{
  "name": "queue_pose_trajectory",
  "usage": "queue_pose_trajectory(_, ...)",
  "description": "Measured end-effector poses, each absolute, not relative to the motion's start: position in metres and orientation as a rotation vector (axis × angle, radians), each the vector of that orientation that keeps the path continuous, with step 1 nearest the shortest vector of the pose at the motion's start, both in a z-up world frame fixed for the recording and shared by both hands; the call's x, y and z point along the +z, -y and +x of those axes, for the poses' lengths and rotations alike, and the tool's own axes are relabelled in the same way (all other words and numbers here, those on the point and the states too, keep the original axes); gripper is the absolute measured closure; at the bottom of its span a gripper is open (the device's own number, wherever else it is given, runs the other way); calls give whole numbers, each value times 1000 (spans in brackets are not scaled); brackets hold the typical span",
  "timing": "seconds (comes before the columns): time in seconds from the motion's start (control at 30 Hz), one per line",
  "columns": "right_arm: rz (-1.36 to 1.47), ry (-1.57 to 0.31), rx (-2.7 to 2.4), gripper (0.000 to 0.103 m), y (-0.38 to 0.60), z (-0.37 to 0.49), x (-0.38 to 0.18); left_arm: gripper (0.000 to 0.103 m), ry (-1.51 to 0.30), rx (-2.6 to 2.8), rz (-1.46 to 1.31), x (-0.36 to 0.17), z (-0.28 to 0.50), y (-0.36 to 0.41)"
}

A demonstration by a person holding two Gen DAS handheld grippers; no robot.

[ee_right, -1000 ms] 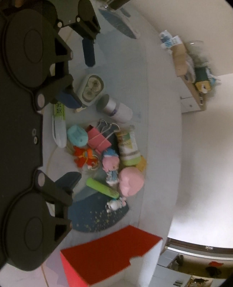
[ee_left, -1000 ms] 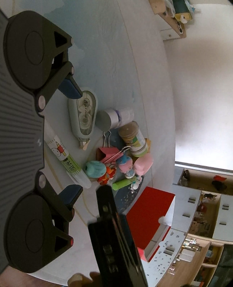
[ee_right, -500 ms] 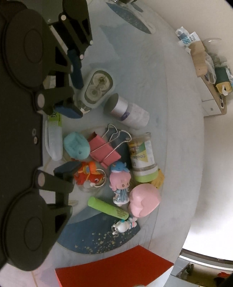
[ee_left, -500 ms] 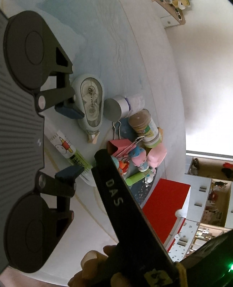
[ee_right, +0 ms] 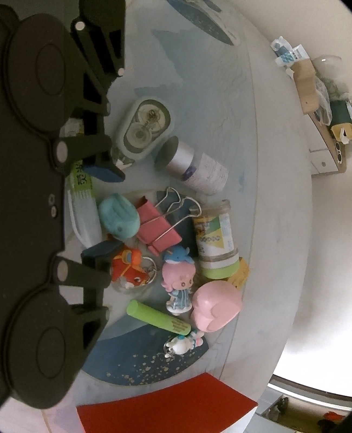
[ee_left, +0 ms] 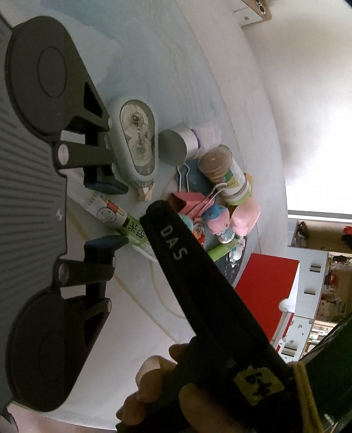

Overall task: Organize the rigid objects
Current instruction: 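Grasp the white glue stick with the left gripper while the right gripper approaches the teal sharpener, then grasp the teal sharpener with the right gripper while the left gripper holds the glue stick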

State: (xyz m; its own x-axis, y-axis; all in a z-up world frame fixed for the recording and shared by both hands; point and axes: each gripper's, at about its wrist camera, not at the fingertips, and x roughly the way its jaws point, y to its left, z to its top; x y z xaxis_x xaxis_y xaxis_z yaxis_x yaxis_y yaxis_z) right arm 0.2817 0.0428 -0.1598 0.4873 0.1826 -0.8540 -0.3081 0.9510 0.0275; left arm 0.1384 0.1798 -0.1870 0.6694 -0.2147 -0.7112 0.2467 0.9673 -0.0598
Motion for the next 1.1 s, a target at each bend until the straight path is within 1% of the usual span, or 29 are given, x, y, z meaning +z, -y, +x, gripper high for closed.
queue_pose_trajectory(0.07,-134,-1016,292,66,-43,283,-159,74,-795,-270,41,-187,138,-179)
queue_pose_trajectory(0.1,-131,-1015,292,68,-42,283,-159,74,-795,-272,41,-187,137,-180)
queue_pose_trajectory(0.4,-114,-979,295,71,-39,278,-150,84,-809,-312,-6,-187,134,-180)
queue_pose_trajectory(0.43,-110,-973,291,81,-38,276,-147,85,-811,-309,-11,-186,134,-181)
queue_pose_trajectory(0.47,-104,-972,283,97,-35,275,-146,85,-812,-307,-14,-186,133,-181)
queue_pose_trajectory(0.5,-99,-973,272,100,-33,274,-144,86,-814,-305,-18,-186,133,-180)
queue_pose_trajectory(0.7,-80,-967,253,99,-21,268,-139,86,-829,-298,-55,-183,135,-184)
queue_pose_trajectory(0.77,-92,-954,251,88,-21,267,-137,86,-835,-293,-58,-184,140,-184)
queue_pose_trajectory(0.9,-134,-943,255,77,-23,273,-137,86,-833,-285,-58,-184,135,-182)
queue_pose_trajectory(0.93,-135,-943,257,71,-23,275,-138,86,-833,-282,-57,-184,133,-181)
queue_pose_trajectory(0.97,-137,-943,258,69,-22,278,-139,86,-834,-282,-57,-184,131,-183)
queue_pose_trajectory(1.1,-156,-949,256,69,-24,287,-146,86,-835,-282,-62,-185,129,-185)
